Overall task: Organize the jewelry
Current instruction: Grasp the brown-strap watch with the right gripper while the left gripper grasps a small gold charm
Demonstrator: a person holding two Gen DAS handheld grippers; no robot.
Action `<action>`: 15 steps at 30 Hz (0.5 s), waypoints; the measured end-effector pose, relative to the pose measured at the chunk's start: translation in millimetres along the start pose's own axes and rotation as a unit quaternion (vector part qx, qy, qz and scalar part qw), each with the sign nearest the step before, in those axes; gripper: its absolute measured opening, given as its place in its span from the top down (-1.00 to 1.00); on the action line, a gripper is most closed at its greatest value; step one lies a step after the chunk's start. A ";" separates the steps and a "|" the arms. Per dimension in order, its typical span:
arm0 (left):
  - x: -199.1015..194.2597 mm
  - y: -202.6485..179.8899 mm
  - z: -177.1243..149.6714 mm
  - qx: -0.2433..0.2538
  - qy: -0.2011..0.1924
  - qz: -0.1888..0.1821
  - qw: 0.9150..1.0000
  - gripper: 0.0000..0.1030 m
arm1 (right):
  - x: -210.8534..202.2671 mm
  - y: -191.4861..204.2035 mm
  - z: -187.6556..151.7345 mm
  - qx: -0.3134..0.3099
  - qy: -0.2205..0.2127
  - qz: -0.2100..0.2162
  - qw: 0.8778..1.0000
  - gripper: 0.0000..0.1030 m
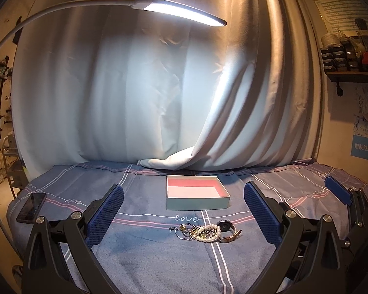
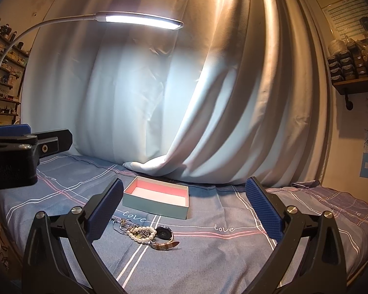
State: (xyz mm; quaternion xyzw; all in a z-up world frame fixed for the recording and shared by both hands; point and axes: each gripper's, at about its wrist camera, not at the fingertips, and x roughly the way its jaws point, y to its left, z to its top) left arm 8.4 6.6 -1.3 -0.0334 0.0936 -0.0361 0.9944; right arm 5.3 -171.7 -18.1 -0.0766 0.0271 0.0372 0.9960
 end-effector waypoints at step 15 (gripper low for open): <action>201.5 39.5 -45.9 -0.007 0.382 -0.023 0.924 -0.88 | 175.7 1.0 -46.3 -0.029 0.347 0.112 0.931 -0.86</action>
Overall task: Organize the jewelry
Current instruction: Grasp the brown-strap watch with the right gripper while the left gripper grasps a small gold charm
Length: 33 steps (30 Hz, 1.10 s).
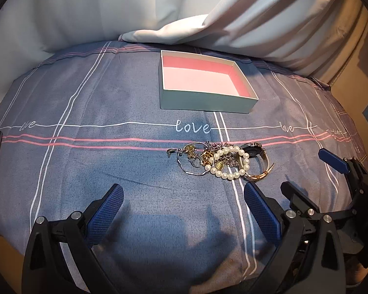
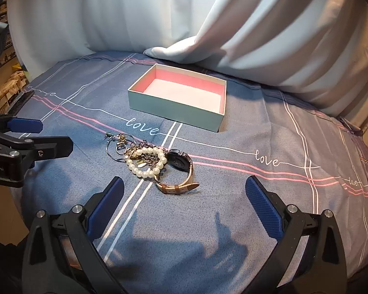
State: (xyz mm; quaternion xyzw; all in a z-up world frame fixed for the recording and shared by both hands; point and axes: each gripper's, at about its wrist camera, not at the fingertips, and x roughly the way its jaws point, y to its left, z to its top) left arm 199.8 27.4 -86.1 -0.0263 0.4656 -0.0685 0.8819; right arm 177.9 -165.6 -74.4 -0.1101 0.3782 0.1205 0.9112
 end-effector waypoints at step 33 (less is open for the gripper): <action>93.9 14.0 30.5 0.064 0.078 -0.043 0.994 -0.31 | 80.8 -16.5 6.5 0.006 0.073 0.046 0.996 0.72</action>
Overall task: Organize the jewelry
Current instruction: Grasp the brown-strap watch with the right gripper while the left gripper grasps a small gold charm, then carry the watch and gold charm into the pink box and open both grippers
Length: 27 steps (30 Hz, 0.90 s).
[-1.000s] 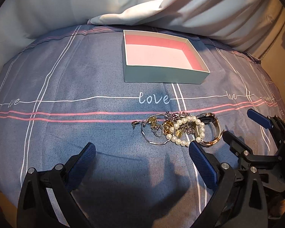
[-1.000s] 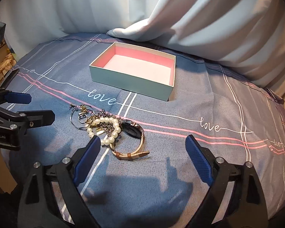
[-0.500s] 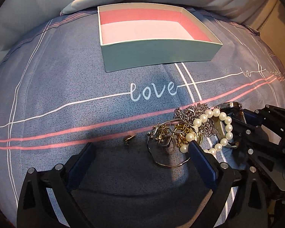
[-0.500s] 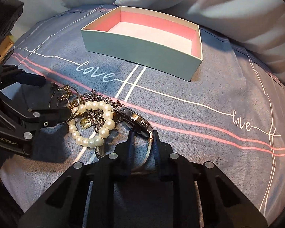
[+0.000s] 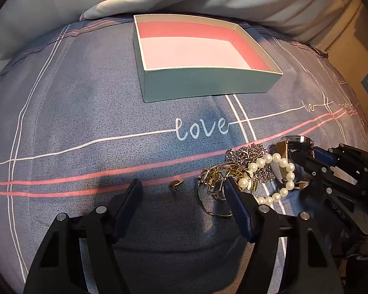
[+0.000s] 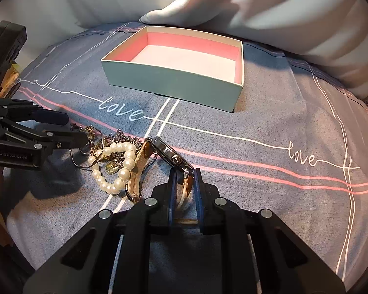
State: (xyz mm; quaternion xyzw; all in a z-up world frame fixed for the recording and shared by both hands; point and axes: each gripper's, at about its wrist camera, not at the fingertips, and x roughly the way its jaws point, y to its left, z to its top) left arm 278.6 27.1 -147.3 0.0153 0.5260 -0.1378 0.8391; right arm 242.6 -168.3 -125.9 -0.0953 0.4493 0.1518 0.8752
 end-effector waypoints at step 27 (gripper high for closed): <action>-42.9 8.2 27.7 0.018 -0.069 -0.005 0.997 0.85 | -32.9 -1.0 25.7 -0.012 -0.050 -0.009 0.999 0.72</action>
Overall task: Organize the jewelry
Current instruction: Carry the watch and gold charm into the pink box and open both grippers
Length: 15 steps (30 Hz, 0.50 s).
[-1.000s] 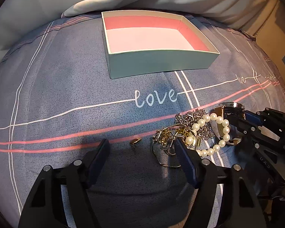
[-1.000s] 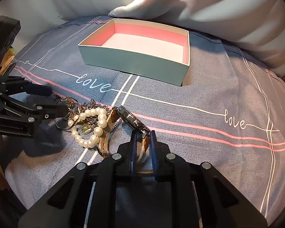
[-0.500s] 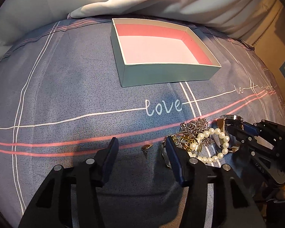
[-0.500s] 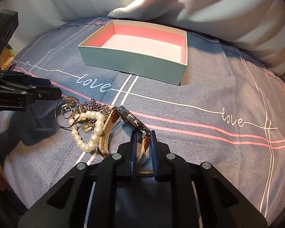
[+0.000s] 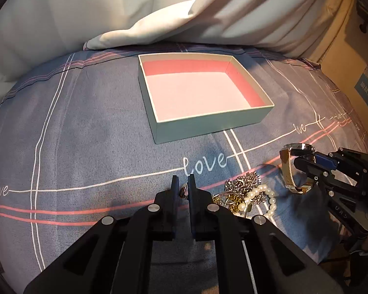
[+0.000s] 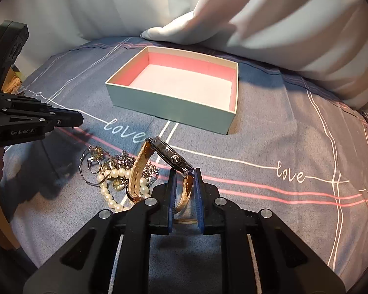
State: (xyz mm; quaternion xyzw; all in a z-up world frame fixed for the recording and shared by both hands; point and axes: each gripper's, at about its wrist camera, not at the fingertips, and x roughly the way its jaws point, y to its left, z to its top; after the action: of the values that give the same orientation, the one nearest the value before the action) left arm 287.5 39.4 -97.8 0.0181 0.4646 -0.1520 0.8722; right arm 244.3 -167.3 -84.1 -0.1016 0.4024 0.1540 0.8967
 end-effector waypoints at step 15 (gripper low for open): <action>-0.3 -26.1 118.1 0.010 -0.052 0.018 0.998 0.85 | 14.6 -6.0 140.4 -0.044 -0.052 -0.003 0.998 0.71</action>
State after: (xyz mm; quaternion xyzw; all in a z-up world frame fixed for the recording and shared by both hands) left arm 375.0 -5.8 -27.7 0.0272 0.4169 -0.1416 0.8975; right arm 352.4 -127.1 -2.7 -0.1339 0.3475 0.1735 0.9117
